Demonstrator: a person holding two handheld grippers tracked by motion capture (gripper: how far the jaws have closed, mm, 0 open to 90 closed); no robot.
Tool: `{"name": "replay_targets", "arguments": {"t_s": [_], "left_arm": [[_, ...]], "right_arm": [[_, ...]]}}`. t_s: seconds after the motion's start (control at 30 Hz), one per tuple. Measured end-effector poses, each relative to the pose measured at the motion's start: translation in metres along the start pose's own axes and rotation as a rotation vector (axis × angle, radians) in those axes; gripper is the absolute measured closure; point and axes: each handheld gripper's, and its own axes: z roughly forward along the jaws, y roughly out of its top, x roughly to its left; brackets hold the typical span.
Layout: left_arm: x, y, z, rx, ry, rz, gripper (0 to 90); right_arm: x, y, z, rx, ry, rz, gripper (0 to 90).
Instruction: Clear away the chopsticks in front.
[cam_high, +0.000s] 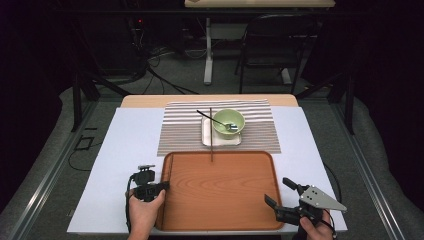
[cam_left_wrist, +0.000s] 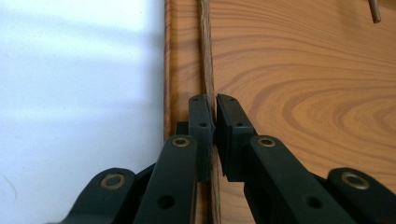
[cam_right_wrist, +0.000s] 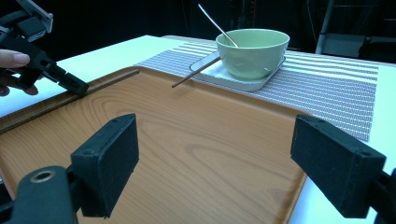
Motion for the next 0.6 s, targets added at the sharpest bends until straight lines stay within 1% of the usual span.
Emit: {"name": "replay_targets", "arguments": {"t_s": [0.13, 0.2, 0.37, 0.47, 0.53, 0.57, 0.6], "left_arm": [[-0.0014, 0.0005, 0.0011, -0.007, 0.005, -0.002, 84.8], [-0.001, 0.0008, 0.0013, -0.009, 0.001, -0.002, 84.7], [-0.0006, 0.0012, 0.0011, -0.012, -0.004, -0.004, 81.9], [0.0002, 0.0016, -0.0003, -0.01, -0.012, 0.0, 78.5], [0.0004, 0.0022, -0.0014, -0.021, -0.022, -0.005, 76.0], [0.0007, 0.0029, -0.0024, -0.02, -0.027, -0.003, 73.5], [0.0007, 0.0037, -0.0032, -0.029, -0.041, -0.01, 71.3]], "right_arm": [[-0.0001, 0.0, 0.0, 0.0, 0.0, 0.0, 14.6], [-0.0001, 0.0, 0.0, 0.0, 0.0, 0.0, 14.6], [-0.0001, 0.0, 0.0, 0.0, 0.0, 0.001, 14.6], [0.0, 0.0, -0.0001, -0.001, 0.0, 0.0, 14.6], [0.0, 0.0, -0.0001, -0.001, 0.0, 0.0, 14.6], [0.0, 0.0, -0.0001, 0.0, 0.0, 0.0, 14.6], [-0.0001, 0.0, 0.0, 0.0, 0.0, 0.0, 14.6]]}}
